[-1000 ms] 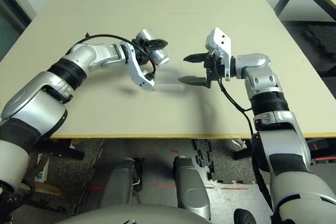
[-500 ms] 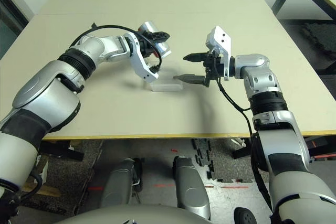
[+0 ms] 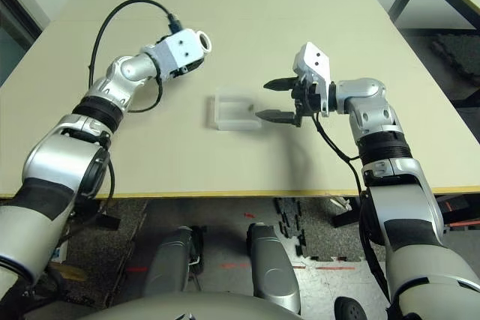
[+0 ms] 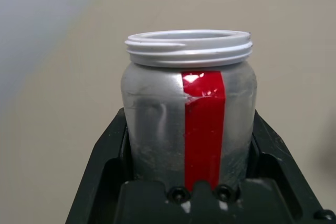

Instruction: Pour the medicine from the bottle into the box.

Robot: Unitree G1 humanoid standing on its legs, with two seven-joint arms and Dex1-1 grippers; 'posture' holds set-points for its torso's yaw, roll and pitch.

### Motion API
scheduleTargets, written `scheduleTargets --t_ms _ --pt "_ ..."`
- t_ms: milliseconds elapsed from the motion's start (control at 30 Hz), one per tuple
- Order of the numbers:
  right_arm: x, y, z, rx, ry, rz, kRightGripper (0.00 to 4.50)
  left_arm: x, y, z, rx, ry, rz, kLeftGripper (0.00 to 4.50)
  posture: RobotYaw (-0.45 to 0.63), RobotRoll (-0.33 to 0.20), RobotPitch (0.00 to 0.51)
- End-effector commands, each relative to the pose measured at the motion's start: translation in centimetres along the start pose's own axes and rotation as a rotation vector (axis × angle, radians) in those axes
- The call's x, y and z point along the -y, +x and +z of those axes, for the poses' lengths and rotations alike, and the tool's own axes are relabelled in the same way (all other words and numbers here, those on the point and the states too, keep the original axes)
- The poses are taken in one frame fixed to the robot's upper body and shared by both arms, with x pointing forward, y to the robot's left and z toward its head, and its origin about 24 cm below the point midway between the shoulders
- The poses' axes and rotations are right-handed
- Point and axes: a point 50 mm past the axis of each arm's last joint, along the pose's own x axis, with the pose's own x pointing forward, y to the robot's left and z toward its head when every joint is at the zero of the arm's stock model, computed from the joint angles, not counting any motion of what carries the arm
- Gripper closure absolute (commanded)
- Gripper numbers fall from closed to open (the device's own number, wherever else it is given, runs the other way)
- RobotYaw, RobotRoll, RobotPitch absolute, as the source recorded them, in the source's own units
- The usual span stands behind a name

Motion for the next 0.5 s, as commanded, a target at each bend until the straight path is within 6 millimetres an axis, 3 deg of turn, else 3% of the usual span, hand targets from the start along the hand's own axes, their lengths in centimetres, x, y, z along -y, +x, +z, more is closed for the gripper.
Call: scheduleTargets --t_ms 33,267,500 --pt "0.2 -0.3 0.0 -0.021 -0.011 0.004 0.0 0.2 -0.7 -1.0 0.044 -0.192 0.046 1.79 -0.04 0.0 0.14" --pt "0.2 -0.2 -0.1 -0.037 -0.021 0.009 0.0 0.5 -1.9 -3.0 0.122 -0.411 0.191 1.79 -0.03 0.0 0.138" --pt "0.3 -0.3 -0.1 -0.039 -0.025 0.007 0.0 0.7 -2.3 -4.3 0.129 -0.478 0.269 1.79 -0.04 0.0 0.136"
